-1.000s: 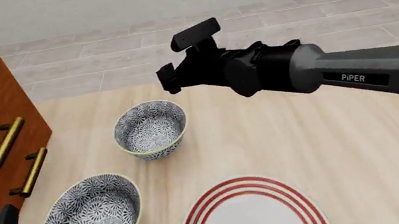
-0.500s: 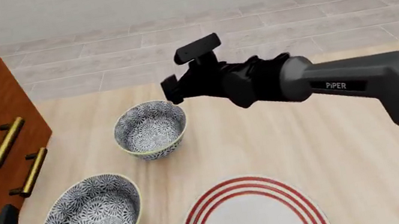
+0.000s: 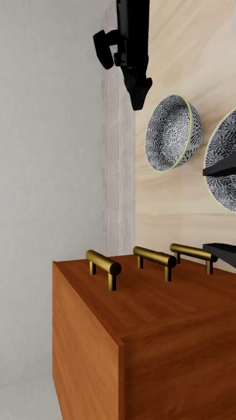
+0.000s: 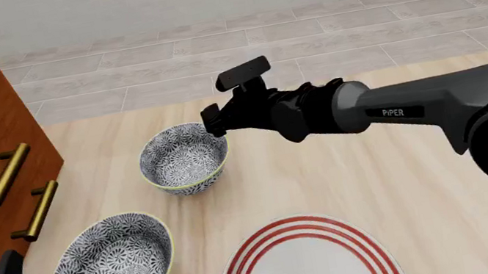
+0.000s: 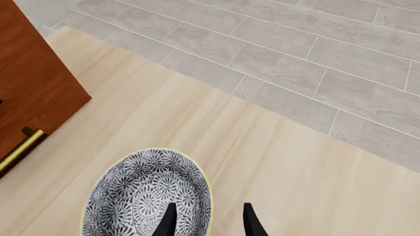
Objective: Pick up the bowl and put it in the front on the plate.
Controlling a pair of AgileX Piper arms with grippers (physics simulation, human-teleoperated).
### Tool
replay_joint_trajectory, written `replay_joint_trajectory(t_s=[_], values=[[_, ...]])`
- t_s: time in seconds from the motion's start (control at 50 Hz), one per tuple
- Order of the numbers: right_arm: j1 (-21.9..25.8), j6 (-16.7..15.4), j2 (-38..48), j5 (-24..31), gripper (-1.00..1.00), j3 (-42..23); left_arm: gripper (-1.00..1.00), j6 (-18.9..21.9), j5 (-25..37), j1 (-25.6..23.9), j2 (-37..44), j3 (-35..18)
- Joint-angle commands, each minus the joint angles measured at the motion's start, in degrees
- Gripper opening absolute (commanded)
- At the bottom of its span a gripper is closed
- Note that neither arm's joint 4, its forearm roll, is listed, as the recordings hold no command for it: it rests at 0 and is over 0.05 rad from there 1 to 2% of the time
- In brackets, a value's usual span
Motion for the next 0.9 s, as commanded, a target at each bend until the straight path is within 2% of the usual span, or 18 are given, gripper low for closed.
replay_joint_trajectory(t_s=[0.02, 0.04, 0.18, 0.9], values=[[-0.2, 0.5, 1.7, -0.6, 1.0, -0.3, 1.0, 0.0, 0.0, 0.0, 0.0, 0.0], [0.0, 1.3, 1.4, -1.3, 1.0, 0.3, 1.0, 0.0, 0.0, 0.0, 0.0, 0.0], [-0.7, 0.4, 2.7, -0.9, 1.0, -0.6, 1.0, 0.0, 0.0, 0.0, 0.0, 0.0], [-1.4, 2.3, 7.3, 0.4, 1.0, -3.4, 1.0, 0.0, 0.0, 0.0, 0.0, 0.0]])
